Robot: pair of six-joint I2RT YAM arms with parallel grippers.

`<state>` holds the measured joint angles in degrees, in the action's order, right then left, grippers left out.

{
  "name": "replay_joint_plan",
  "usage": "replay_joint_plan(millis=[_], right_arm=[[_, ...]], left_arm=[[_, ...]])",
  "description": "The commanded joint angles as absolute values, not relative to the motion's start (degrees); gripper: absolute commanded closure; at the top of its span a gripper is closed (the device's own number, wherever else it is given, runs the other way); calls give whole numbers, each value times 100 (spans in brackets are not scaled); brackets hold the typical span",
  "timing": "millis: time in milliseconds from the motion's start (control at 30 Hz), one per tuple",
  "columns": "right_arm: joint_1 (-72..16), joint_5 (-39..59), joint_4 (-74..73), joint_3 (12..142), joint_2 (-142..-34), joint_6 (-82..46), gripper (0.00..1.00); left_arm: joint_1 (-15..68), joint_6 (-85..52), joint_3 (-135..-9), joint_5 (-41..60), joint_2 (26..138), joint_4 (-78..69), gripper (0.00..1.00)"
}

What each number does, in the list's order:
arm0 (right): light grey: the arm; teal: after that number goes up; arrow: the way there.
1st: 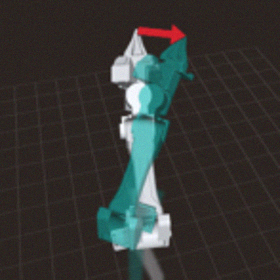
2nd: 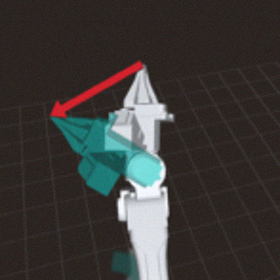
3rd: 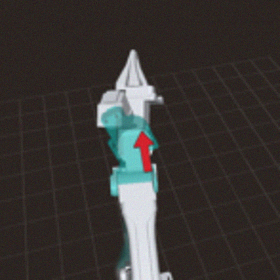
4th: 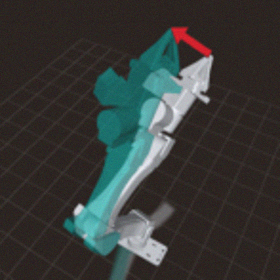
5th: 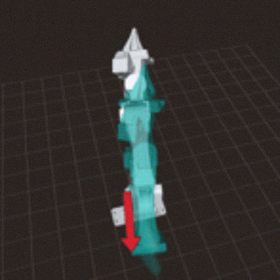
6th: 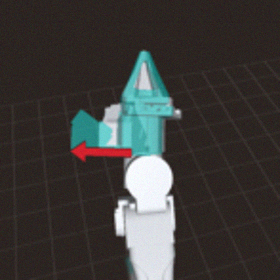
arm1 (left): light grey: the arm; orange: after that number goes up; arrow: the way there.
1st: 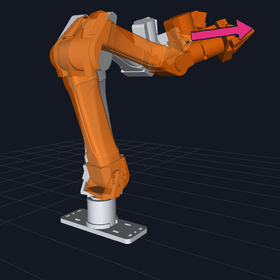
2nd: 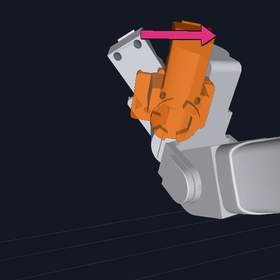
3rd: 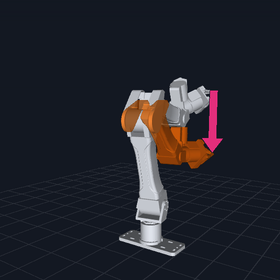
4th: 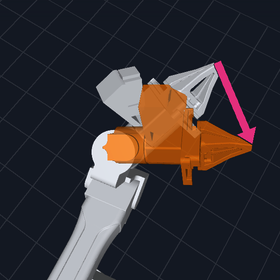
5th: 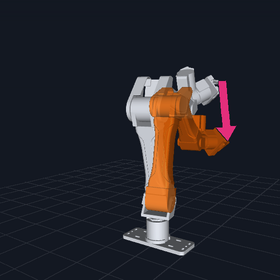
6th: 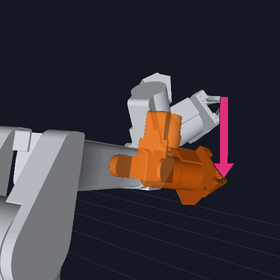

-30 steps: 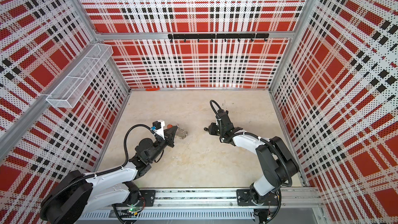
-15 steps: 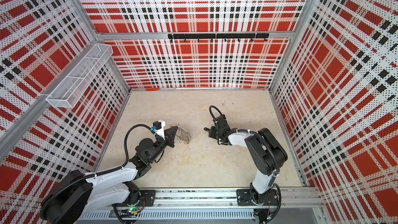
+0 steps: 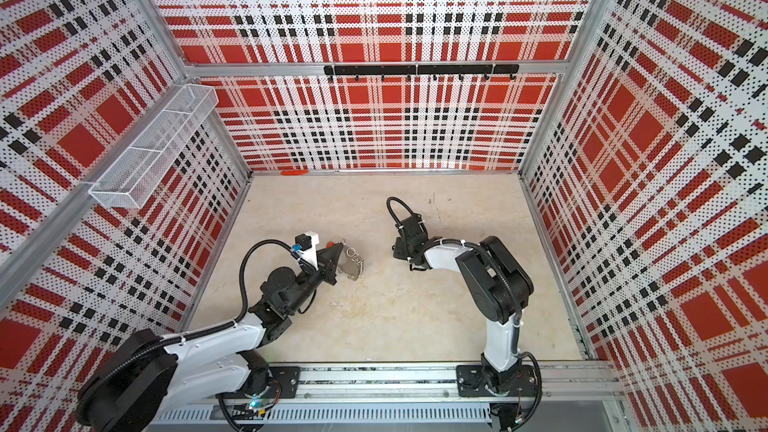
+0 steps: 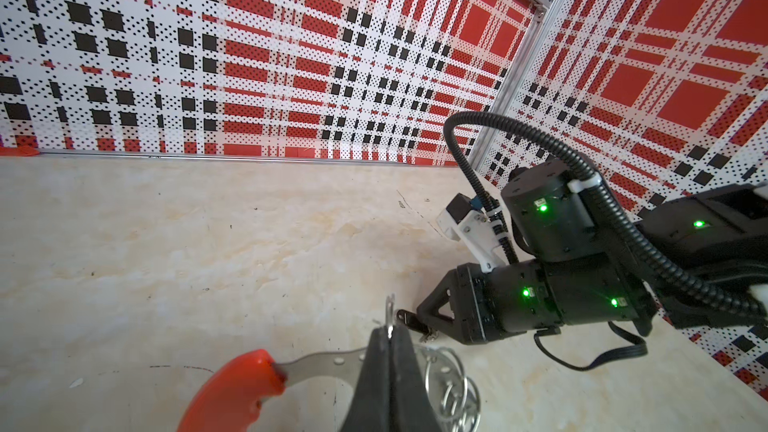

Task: Put the keys on the keyring
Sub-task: 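Lift the black key tag with the right gripper toward the plate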

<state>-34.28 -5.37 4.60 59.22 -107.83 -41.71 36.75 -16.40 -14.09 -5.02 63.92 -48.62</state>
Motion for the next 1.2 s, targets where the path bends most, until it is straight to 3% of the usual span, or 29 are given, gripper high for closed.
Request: replay_joint_plan(millis=[0, 267, 467, 567, 967, 1167], right_arm=[[-3577, -765, 1176, 5938, -10889, -3759, 88], [-3593, -776, 1365, 5902, -10120, -3433, 89], [-3593, -152, 1343, 6239, -10342, -2534, 60], [-3597, 34, 1671, 6677, -10744, -2151, 52], [-3595, -62, 2206, 7190, -11315, -1071, 42], [-3617, -333, 2329, 7241, -11478, -976, 51]], left_arm=[[3711, -1572, -1397, -530, 6360, -5151, 100], [3724, -1591, -1404, -557, 6386, -5159, 100], [3719, -1593, -1367, -670, 6318, -5159, 100], [3724, -1600, -1379, -661, 6330, -5159, 100], [3721, -1591, -1389, -591, 6346, -5159, 100], [3718, -1569, -1389, -587, 6336, -5159, 100]])
